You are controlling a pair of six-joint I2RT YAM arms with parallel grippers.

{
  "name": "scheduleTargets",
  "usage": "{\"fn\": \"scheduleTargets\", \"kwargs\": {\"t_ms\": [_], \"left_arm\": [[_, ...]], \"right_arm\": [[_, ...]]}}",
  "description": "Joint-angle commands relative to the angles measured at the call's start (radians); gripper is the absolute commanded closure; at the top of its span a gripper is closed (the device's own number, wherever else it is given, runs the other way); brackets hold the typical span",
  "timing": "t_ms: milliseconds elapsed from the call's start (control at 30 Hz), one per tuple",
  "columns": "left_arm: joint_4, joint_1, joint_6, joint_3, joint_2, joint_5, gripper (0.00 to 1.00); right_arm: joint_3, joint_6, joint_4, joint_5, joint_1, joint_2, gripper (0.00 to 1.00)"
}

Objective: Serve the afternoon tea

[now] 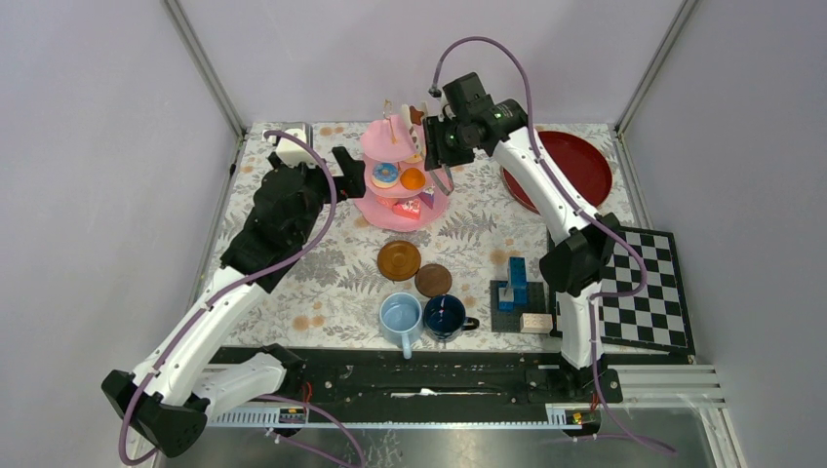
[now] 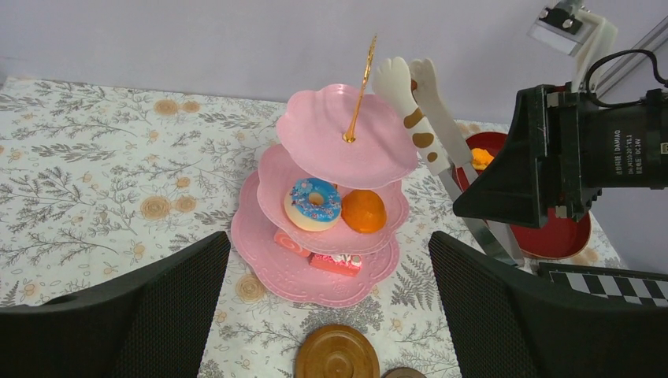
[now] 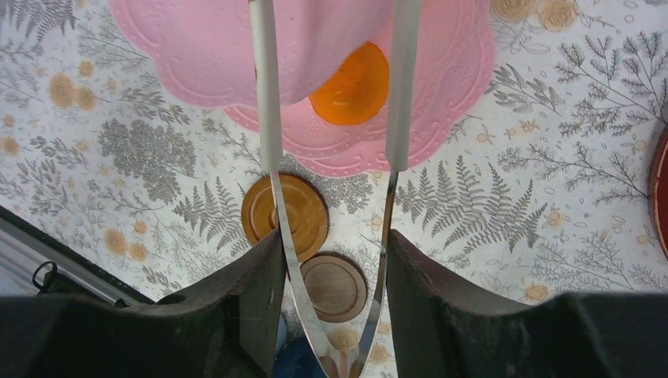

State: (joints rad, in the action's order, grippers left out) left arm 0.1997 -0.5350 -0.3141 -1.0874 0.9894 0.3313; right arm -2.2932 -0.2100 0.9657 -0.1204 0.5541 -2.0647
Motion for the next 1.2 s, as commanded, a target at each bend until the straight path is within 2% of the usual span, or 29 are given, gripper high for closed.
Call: {"fn": "scheduleTargets", "kwargs": {"t_ms": [0,467,733,1167], "left_arm": [[-0.056,0.007,0.012,0.007,-0.020,0.016,0.01],[-0.056,0.009,0.006,0.017,-0.018,0.005,0.01],[-0.056,0.012,0.000,0.016,-0.018,-0.001,0.01],[-0.056,0.015,-0.004,0.017,-0.021,-0.010,0.01]], "right_arm": [[-0.053,0.017,0.027,0.031,0.000,0.002,0.83],[-0.116,0.028,0.056,0.003,0.013,-0.059,0.76],[-0.182,0.032,0.089,0.017,0.013,-0.103,0.64],[-0.180,0.035,0.098,0.022,0.013,-0.104,0.47]]}}
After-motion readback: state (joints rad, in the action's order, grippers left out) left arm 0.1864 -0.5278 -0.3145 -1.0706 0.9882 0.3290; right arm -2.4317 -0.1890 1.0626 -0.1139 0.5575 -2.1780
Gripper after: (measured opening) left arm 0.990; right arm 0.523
